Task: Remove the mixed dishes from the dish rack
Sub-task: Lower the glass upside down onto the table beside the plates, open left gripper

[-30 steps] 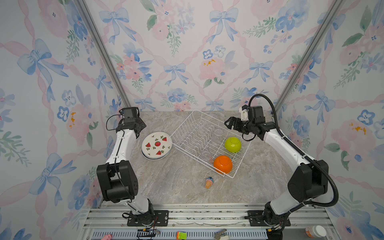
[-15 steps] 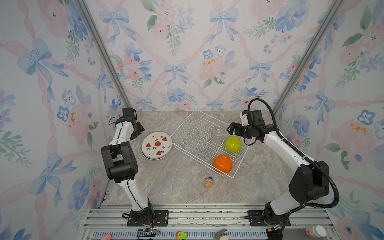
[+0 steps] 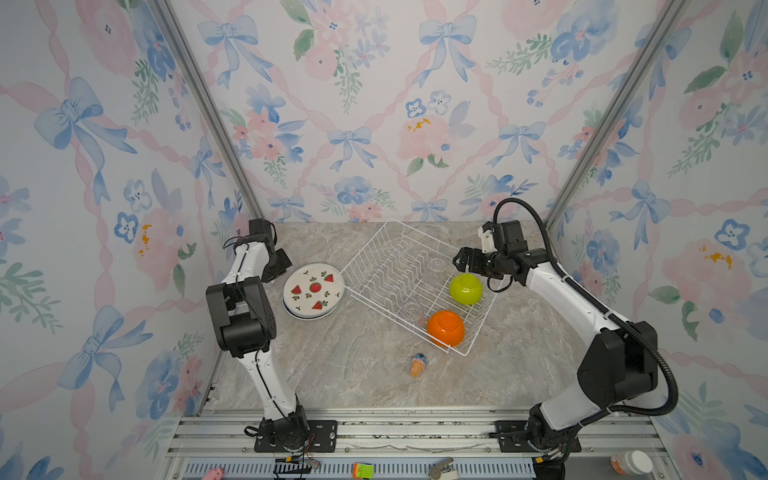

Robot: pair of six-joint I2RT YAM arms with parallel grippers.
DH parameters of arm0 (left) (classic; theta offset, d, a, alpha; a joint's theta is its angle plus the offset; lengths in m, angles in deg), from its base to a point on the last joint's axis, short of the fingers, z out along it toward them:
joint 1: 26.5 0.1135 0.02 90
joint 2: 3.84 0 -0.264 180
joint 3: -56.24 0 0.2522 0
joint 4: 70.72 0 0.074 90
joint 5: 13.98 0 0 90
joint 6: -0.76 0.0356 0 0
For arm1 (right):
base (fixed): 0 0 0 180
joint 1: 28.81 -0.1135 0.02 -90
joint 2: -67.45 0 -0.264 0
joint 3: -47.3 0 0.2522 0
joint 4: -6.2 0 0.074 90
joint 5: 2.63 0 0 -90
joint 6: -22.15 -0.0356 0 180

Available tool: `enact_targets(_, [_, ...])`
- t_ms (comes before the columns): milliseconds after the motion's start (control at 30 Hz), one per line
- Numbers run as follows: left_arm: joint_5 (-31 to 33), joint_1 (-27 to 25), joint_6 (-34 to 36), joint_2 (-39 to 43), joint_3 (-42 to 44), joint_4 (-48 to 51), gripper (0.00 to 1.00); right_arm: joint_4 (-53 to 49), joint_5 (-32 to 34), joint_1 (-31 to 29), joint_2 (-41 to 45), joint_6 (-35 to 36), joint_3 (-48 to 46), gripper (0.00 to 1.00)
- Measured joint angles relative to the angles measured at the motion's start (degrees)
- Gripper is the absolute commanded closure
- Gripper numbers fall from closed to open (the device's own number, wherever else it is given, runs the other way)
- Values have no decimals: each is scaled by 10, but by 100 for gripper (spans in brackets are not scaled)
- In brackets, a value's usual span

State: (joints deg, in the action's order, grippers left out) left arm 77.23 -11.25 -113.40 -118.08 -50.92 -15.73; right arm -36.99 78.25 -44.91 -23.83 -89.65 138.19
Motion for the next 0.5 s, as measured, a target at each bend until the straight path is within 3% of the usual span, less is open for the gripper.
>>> enact_targets(133, [-9,0,7,0,-11,0,70,0,0,-1,0,0,0,3])
enact_targets(467, [-13,-2,17,18,2,1,3,-4,8,-1,2,0,-2,3])
enact_targets(500, [-13,-3,17,26,5,2,2,-4,9,-1,5,0,-4,3])
